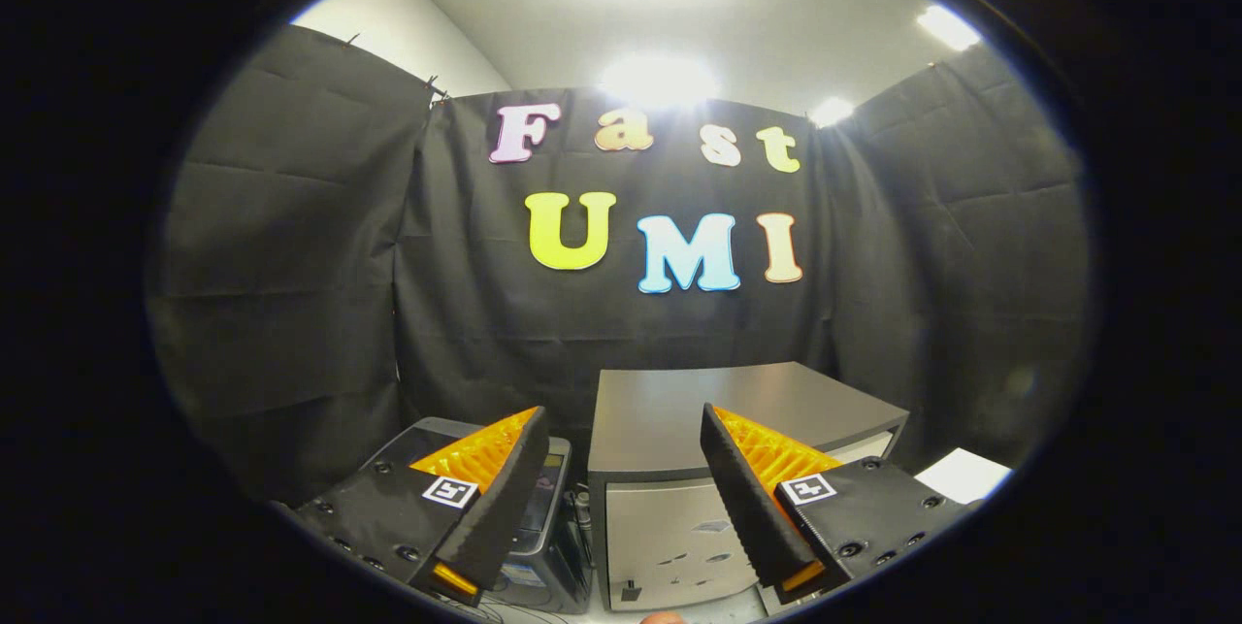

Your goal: Put the clothes into the washing machine and then close the washing machine lid.

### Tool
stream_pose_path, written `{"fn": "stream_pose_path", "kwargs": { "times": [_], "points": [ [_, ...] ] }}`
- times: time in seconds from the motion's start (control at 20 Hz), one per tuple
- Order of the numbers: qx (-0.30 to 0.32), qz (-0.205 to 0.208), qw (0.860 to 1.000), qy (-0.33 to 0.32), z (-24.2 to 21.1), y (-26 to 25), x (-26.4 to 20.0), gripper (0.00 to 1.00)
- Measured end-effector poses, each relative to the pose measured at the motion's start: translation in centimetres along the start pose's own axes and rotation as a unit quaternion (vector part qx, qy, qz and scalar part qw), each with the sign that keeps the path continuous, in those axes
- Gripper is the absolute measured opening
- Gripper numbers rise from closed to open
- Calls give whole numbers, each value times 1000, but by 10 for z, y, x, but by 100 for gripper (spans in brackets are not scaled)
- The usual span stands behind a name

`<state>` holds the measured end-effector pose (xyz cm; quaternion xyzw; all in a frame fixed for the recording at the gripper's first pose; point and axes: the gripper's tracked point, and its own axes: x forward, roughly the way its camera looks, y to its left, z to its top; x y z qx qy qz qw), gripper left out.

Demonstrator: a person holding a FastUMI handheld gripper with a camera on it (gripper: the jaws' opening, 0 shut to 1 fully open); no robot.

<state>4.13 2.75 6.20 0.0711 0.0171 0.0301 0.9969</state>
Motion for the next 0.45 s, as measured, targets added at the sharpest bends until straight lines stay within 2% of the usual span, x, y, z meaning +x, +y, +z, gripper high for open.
{"fn": "stream_pose_path", "kwargs": {
  "times": [0.45],
  "points": [
    [-7,0,1000,-21,18,-2,-4,98]
  ]
}}
